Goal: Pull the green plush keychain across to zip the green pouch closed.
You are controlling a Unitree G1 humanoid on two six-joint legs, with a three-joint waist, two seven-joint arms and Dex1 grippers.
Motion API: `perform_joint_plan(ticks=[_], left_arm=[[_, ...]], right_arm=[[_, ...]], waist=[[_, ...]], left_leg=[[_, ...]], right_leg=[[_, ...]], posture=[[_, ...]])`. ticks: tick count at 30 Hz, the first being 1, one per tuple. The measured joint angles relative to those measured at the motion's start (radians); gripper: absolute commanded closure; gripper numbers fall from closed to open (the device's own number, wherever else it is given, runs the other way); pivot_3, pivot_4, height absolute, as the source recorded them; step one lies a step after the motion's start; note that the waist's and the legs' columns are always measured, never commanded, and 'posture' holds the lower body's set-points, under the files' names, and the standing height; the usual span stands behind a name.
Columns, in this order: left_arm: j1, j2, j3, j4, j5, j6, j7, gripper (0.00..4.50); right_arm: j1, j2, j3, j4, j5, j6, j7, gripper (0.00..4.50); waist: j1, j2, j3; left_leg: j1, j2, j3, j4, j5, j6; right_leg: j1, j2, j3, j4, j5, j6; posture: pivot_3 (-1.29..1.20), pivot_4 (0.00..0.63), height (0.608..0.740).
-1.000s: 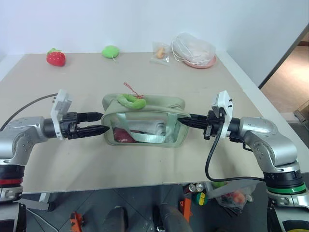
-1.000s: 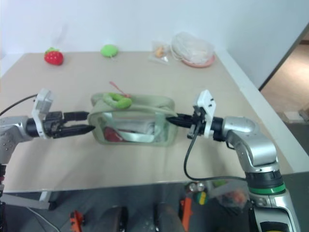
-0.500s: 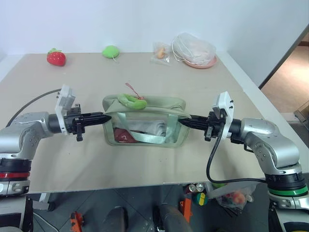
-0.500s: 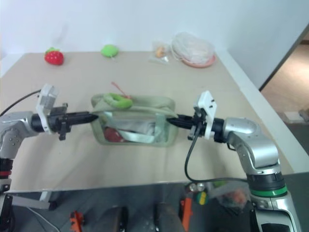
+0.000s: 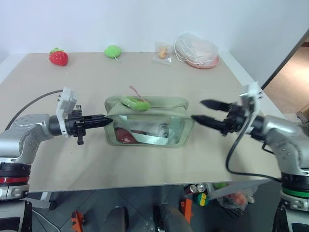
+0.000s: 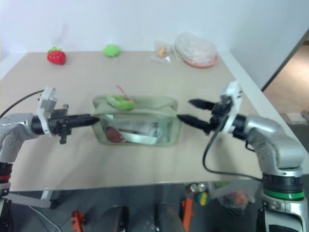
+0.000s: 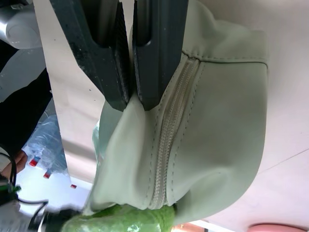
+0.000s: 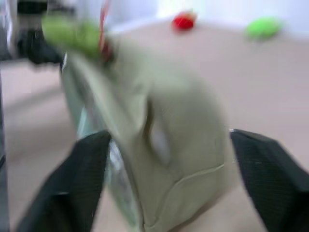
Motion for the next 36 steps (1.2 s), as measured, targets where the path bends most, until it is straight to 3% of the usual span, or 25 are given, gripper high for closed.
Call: perform_joint_plan(ticks=[4,11,17,26,36], left_arm=[[0.004,0.000,0.004,0.000,0.001,0.000,0.000,4.50],[-0.005,-0.012,-0.002,0.002,0.005,-0.004,-0.002,4.50],[-0.012,-0.024,-0.006,0.007,0.011,-0.015,-0.002,4.50],[0.013,-0.025,0.004,-0.012,-0.001,-0.015,0.020,4.50],[0.020,-0.025,0.010,-0.021,-0.009,-0.011,0.028,4.50]], right_arm=[[-0.099,0.002,0.012,-0.006,0.036,0.011,-0.014,0.41],[-0.242,0.090,0.315,-0.018,-0.093,-0.052,0.036,0.41],[-0.390,0.168,0.518,0.101,-0.277,-0.185,0.121,0.41],[-0.448,0.238,0.544,0.215,-0.357,-0.267,0.183,0.41],[-0.453,0.258,0.481,0.210,-0.282,-0.209,0.205,0.41]], waist=[[0.000,0.000,0.000],[0.001,0.000,0.000],[0.001,0.000,0.000],[0.000,0.000,0.000],[0.000,0.000,0.000]], left_leg=[[0.001,0.000,0.000,0.000,0.000,0.000],[-0.002,0.000,0.000,0.000,0.000,0.000],[-0.005,-0.001,0.000,0.001,0.000,0.000],[-0.006,-0.002,-0.002,0.003,0.000,0.000],[-0.006,-0.001,-0.002,0.003,0.000,0.000]], right_leg=[[0.001,0.000,0.000,0.000,0.000,0.000],[0.000,0.000,0.000,0.000,-0.001,0.000],[-0.002,-0.002,-0.001,-0.001,-0.001,0.001],[-0.003,-0.003,-0.001,0.000,0.000,0.002],[-0.003,-0.003,-0.001,0.000,0.000,0.001]], posture=[[0.00,0.150,0.740],[0.00,0.150,0.740],[0.00,0.150,0.740],[0.00,0.150,0.740],[0.00,0.150,0.740]])
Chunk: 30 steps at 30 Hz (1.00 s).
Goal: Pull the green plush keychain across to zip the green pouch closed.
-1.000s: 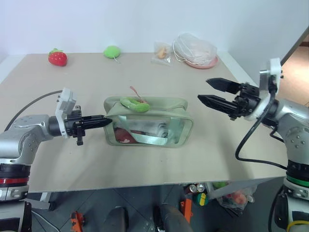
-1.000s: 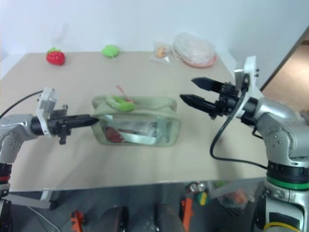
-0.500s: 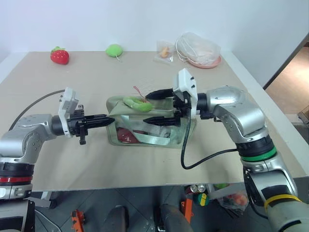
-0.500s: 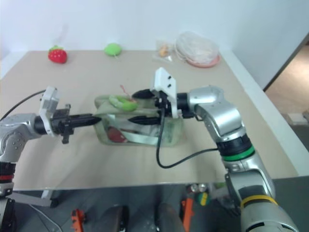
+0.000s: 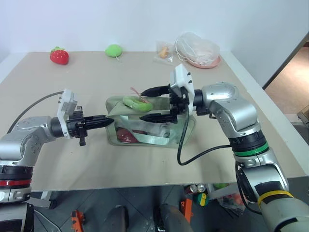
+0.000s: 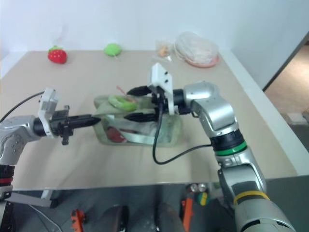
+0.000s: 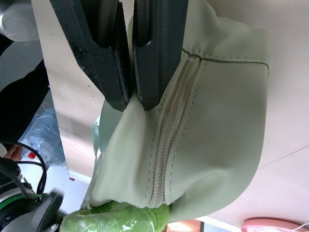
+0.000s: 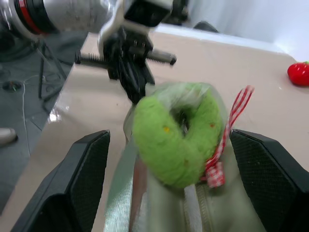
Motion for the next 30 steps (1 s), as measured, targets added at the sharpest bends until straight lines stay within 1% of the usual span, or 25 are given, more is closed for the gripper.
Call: perform_joint_plan(ticks=[5,6,7,10,17,18,23,30], left_arm=[[0.000,-0.009,0.000,0.001,0.001,-0.001,0.009,4.50],[0.000,-0.012,0.000,0.001,0.001,-0.001,0.010,4.50],[-0.001,-0.014,0.000,0.001,0.001,-0.001,0.011,4.50],[-0.003,-0.020,0.000,0.004,0.001,-0.001,0.011,4.50],[-0.007,-0.028,0.000,0.007,0.001,-0.001,0.012,4.50],[-0.007,-0.030,-0.001,0.007,0.001,0.000,0.013,4.50],[-0.007,-0.032,-0.001,0.006,0.000,0.001,0.016,4.50],[-0.004,-0.035,-0.001,-0.006,-0.006,0.001,0.019,4.50]], right_arm=[[0.000,0.017,-0.011,-0.020,0.023,0.036,-0.012,0.41],[0.000,0.021,-0.009,-0.023,0.022,0.038,-0.021,0.80],[0.000,0.023,-0.008,-0.023,0.020,0.038,-0.025,0.93],[0.012,0.023,0.001,-0.024,-0.007,0.037,-0.031,1.87],[0.026,0.019,0.038,-0.020,-0.091,-0.005,-0.043,4.35],[0.026,0.019,0.039,-0.016,-0.098,-0.013,-0.043,4.47],[0.026,0.019,0.039,-0.011,-0.101,-0.017,-0.032,4.47],[0.026,0.008,0.023,-0.010,-0.060,0.010,-0.018,4.47]], waist=[[0.000,0.000,0.000],[0.000,0.000,0.000],[0.001,0.000,0.000],[0.001,0.000,0.000],[0.001,0.000,0.000],[0.001,0.000,0.000],[0.001,0.000,0.000],[0.001,0.000,0.000]], left_leg=[[0.000,0.000,0.000,0.000,0.000,0.000],[0.000,0.000,0.000,0.000,0.000,0.000],[0.000,0.000,0.000,0.001,0.000,0.000],[0.000,-0.001,0.000,0.001,0.000,0.000],[0.000,-0.001,0.000,0.002,0.000,0.000],[0.000,-0.001,0.000,0.002,0.000,0.000],[0.000,-0.001,0.000,0.003,0.000,0.000],[-0.002,-0.002,-0.001,0.005,0.000,0.000]], right_leg=[[0.000,0.000,0.000,0.000,0.000,0.000],[0.000,0.000,0.000,0.000,0.000,0.000],[0.000,0.000,-0.001,0.000,0.000,0.000],[0.001,-0.001,0.000,0.000,0.000,0.000],[0.001,-0.001,0.000,0.000,0.001,0.002],[0.001,-0.001,0.000,0.000,0.001,0.002],[0.001,-0.001,0.000,0.000,0.001,0.002],[0.001,-0.002,-0.001,0.000,0.001,0.002]], posture=[[0.00,0.150,0.740],[0.00,0.150,0.740],[0.00,0.150,0.740],[0.00,0.150,0.740],[0.00,0.150,0.740],[0.00,0.150,0.740],[0.00,0.150,0.740],[0.00,0.150,0.740]])
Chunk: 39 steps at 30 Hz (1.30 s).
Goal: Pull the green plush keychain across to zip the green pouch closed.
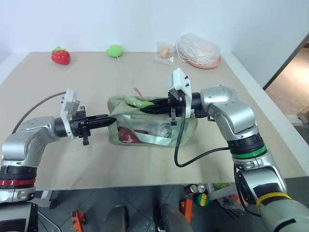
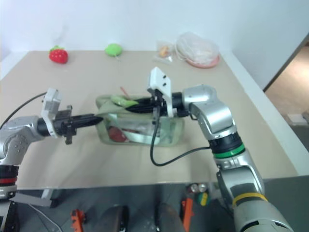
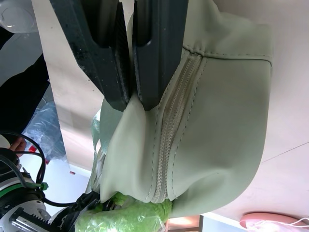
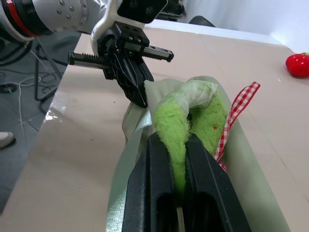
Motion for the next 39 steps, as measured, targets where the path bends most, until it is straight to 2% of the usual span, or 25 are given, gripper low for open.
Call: perform_joint_plan(ticks=[22,30,39], left_arm=[[-0.008,-0.004,-0.013,0.004,-0.004,-0.005,-0.001,4.50],[-0.009,-0.006,-0.016,0.016,-0.004,-0.008,-0.003,4.50],[-0.009,-0.006,-0.017,0.018,-0.004,-0.008,-0.005,4.50]], right_arm=[[0.025,0.007,-0.058,-0.002,0.146,0.121,-0.080,4.47],[0.024,0.016,-0.163,0.000,0.204,0.141,-0.113,4.47],[0.025,0.011,-0.140,0.000,0.161,0.131,-0.110,4.47]], waist=[[0.000,0.000,0.000],[-0.001,0.001,0.001],[-0.001,0.001,0.001]], left_leg=[[-0.005,-0.001,-0.004,0.004,0.000,0.000],[-0.005,0.000,-0.005,0.004,0.000,0.000],[-0.005,0.000,-0.005,0.004,0.000,0.000]], right_leg=[[-0.001,-0.001,-0.003,0.000,0.001,0.001],[-0.001,-0.001,-0.003,0.000,0.001,0.001],[-0.001,-0.001,-0.004,0.000,0.001,0.001]], posture=[[0.00,0.150,0.740],[0.00,0.150,0.740],[0.00,0.150,0.740]])
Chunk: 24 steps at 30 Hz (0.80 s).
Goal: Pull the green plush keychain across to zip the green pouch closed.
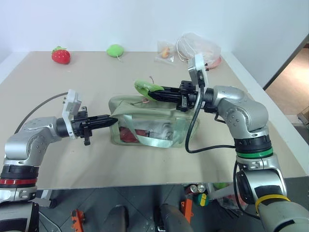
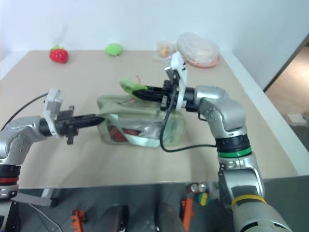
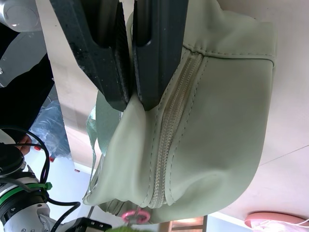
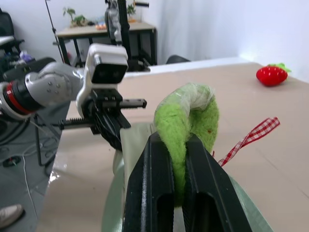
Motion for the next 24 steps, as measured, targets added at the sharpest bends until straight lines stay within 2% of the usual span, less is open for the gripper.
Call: perform_joint_plan(ticks=[4,8,10,14,17,21,24], left_arm=[[0.000,0.000,-0.002,0.000,0.000,-0.001,-0.001,4.50],[-0.002,-0.003,-0.006,-0.001,0.000,-0.001,-0.001,4.50],[-0.003,-0.005,-0.007,-0.002,-0.001,-0.001,0.001,4.50],[0.002,-0.005,-0.005,-0.004,-0.003,0.000,0.000,4.50],[0.005,-0.004,-0.007,-0.011,-0.007,0.006,-0.001,4.50],[0.010,-0.004,-0.015,-0.026,-0.009,0.009,-0.005,4.50],[0.012,-0.002,-0.013,-0.026,-0.009,0.020,-0.003,4.50]], right_arm=[[0.005,-0.038,0.028,0.000,-0.061,-0.037,0.007,4.47],[0.043,-0.144,0.029,0.006,-0.126,-0.093,0.016,4.47],[0.069,-0.219,-0.008,0.021,-0.135,-0.113,0.016,4.47],[0.160,-0.421,-0.162,0.082,-0.152,-0.132,0.014,4.47],[0.269,-0.490,-0.212,0.082,-0.168,-0.155,0.013,4.47],[0.453,-0.504,-0.210,0.052,-0.201,-0.174,-0.027,4.47],[0.556,-0.426,-0.192,-0.036,-0.209,-0.158,-0.096,4.47]], waist=[[0.000,0.000,0.000],[0.003,0.000,0.000],[0.004,0.000,0.000],[0.006,0.000,0.000],[0.001,0.000,0.000],[0.001,0.004,-0.001],[0.001,0.004,-0.002]], left_leg=[[0.000,0.000,0.000,0.000,0.000,0.000],[0.000,-0.002,0.000,0.000,0.000,0.000],[-0.001,-0.003,0.000,0.000,0.000,0.000],[-0.001,-0.005,0.001,0.000,-0.001,0.001],[0.000,-0.003,0.002,0.000,-0.001,0.002],[0.001,-0.003,0.001,0.001,-0.001,0.002],[0.002,-0.002,0.000,0.001,-0.001,0.002]], right_leg=[[0.000,0.000,0.000,0.000,0.000,0.000],[0.000,0.000,0.000,0.000,0.000,0.001],[0.001,-0.001,0.000,-0.001,-0.001,0.001],[0.001,-0.004,0.001,-0.001,-0.002,0.003],[0.001,-0.004,0.001,-0.001,-0.002,0.003],[0.001,-0.004,0.001,-0.001,-0.001,0.002],[0.003,0.000,0.001,-0.001,-0.001,0.003]], posture=[[0.00,0.150,0.740],[0.00,0.150,0.740],[0.00,0.150,0.740],[0.00,0.150,0.740],[0.00,0.150,0.740],[0.00,0.150,0.740],[0.00,0.150,0.740]])
